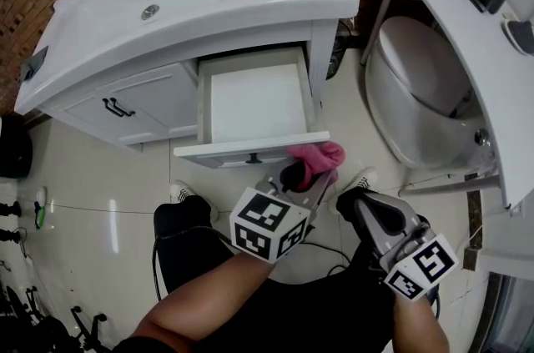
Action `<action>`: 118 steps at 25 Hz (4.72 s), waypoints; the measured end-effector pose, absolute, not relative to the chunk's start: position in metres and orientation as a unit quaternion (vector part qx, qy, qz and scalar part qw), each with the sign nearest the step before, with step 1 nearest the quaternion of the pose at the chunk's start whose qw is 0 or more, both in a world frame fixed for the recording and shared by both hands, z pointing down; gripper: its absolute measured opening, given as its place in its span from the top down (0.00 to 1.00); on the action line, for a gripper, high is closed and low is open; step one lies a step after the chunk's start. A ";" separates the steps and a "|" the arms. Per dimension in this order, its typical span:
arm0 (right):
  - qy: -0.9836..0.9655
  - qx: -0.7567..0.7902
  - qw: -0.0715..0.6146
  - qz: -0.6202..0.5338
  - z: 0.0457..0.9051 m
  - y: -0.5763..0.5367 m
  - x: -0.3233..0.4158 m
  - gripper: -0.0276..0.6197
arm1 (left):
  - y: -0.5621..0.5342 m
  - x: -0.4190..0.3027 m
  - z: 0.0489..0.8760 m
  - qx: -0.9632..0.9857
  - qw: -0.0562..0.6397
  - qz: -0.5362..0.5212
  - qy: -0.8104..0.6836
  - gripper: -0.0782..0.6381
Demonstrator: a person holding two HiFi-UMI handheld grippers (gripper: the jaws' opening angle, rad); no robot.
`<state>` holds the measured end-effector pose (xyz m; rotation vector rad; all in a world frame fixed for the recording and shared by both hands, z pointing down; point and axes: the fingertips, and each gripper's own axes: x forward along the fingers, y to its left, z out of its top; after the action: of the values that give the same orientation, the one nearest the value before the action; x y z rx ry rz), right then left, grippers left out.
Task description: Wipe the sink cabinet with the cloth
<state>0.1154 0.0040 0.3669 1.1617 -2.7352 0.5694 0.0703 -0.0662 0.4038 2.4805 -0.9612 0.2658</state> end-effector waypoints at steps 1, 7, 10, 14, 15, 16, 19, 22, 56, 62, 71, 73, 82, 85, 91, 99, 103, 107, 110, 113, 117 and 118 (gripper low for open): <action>-0.902 0.384 0.058 0.188 0.367 0.004 0.116 0.95 | -0.064 0.065 0.399 0.904 0.233 0.093 -0.347 0.74; -0.902 0.381 0.056 0.194 0.369 0.005 0.112 0.95 | -0.049 -0.005 0.366 0.897 0.229 0.076 -0.369 0.74; -0.907 0.370 0.054 0.192 0.368 0.003 0.100 0.95 | -0.050 -0.057 0.346 0.881 0.226 0.056 -0.412 0.74; -0.913 0.360 0.049 0.186 0.363 0.000 0.085 0.95 | -0.060 -0.110 0.326 0.862 0.210 0.056 -0.459 0.74; -0.914 0.358 0.048 0.184 0.361 -0.001 0.081 0.95 | -0.062 -0.120 0.324 0.858 0.207 0.061 -0.466 0.74; -0.916 0.355 0.047 0.183 0.360 -0.002 0.077 0.95 | -0.064 -0.130 0.322 0.855 0.205 0.066 -0.473 0.74; -0.918 0.350 0.048 0.182 0.358 -0.005 0.069 0.95 | -0.071 -0.158 0.316 0.842 0.194 0.075 -0.497 0.74; -0.919 0.346 0.049 0.182 0.358 -0.010 0.062 0.95 | -0.079 -0.184 0.308 0.830 0.181 0.077 -0.522 0.74; -0.918 0.347 0.050 0.185 0.360 -0.017 0.058 0.95 | -0.109 -0.020 0.332 0.893 0.192 0.106 -0.392 0.74; -0.917 0.349 0.043 0.188 0.361 -0.019 0.062 0.95 | -0.108 0.030 0.334 0.910 0.203 0.107 -0.346 0.74; -0.917 0.350 0.039 0.189 0.360 -0.029 0.059 0.95 | -0.114 0.058 0.335 0.919 0.205 0.115 -0.318 0.74; -0.917 0.347 0.040 0.192 0.360 -0.029 0.056 0.95 | -0.115 0.054 0.333 0.920 0.200 0.117 -0.317 0.74; -0.929 0.330 0.054 0.161 0.324 -0.060 0.029 0.95 | -0.160 -0.053 0.304 0.894 0.149 0.149 -0.395 0.74; -0.926 0.339 0.043 0.159 0.310 -0.083 0.025 0.95 | -0.181 -0.094 0.311 0.875 0.146 0.185 -0.423 0.74; -0.927 0.341 0.038 0.148 0.302 -0.121 0.006 0.95 | -0.210 -0.131 0.358 0.848 0.139 0.298 -0.416 0.74; -0.935 0.323 0.049 0.138 0.302 -0.129 -0.007 0.95 | -0.255 -0.121 0.423 0.819 0.107 0.412 -0.385 0.74; -0.934 0.326 0.047 0.140 0.303 -0.133 -0.002 0.95 | -0.275 -0.106 0.446 0.815 0.102 0.437 -0.366 0.74; -0.931 0.334 0.045 0.143 0.307 -0.136 0.009 0.95 | -0.283 -0.092 0.460 0.814 0.114 0.449 -0.352 0.74; -0.927 0.340 0.045 0.150 0.313 -0.138 0.018 0.95 | -0.283 -0.073 0.467 0.819 0.119 0.450 -0.336 0.74; -0.925 0.343 0.043 0.155 0.315 -0.138 0.024 0.95 | -0.284 -0.048 0.473 0.826 0.119 0.449 -0.320 0.74; -0.924 0.344 0.042 0.158 0.318 -0.137 0.030 0.95 | -0.285 -0.017 0.472 0.835 0.106 0.451 -0.298 0.74; -0.924 0.346 0.042 0.159 0.318 -0.137 0.033 0.95 | -0.285 -0.010 0.472 0.837 0.104 0.450 -0.293 0.74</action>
<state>0.0328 -0.1369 0.3183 1.0590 -2.8263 0.4867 -0.0099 -0.2845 0.4719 2.4683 -0.8645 1.3284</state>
